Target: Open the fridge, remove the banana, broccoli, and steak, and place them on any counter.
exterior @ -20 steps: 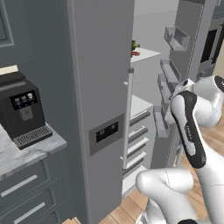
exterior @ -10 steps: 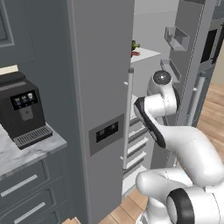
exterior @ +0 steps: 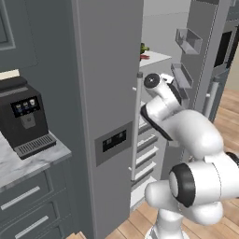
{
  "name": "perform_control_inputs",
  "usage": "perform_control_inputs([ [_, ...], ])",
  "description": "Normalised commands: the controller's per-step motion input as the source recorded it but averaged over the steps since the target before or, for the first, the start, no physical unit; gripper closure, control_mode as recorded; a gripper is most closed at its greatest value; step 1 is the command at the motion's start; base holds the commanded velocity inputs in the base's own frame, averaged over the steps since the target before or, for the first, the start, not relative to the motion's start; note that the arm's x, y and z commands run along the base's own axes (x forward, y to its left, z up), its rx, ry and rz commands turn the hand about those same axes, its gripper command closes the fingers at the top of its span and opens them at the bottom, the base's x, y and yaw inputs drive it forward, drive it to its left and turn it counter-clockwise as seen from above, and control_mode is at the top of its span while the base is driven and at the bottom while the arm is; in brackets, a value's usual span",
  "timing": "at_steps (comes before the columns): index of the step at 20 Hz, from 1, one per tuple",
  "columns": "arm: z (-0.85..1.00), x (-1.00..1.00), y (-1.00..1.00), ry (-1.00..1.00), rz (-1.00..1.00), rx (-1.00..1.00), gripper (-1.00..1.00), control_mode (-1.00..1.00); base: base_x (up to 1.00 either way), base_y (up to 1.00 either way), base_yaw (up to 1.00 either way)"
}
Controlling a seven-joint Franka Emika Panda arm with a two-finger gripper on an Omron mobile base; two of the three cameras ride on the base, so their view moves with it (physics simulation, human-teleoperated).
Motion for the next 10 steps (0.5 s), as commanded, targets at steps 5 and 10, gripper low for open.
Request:
perform_control_inputs([
  [5,0.0,0.26,-0.61,-0.06,0.0,-0.09,-1.0,-1.0,0.0,0.0,0.0],
  [10,0.0,0.31,-0.51,-0.06,0.0,-0.03,-1.0,-1.0,0.0,0.0,0.0],
])
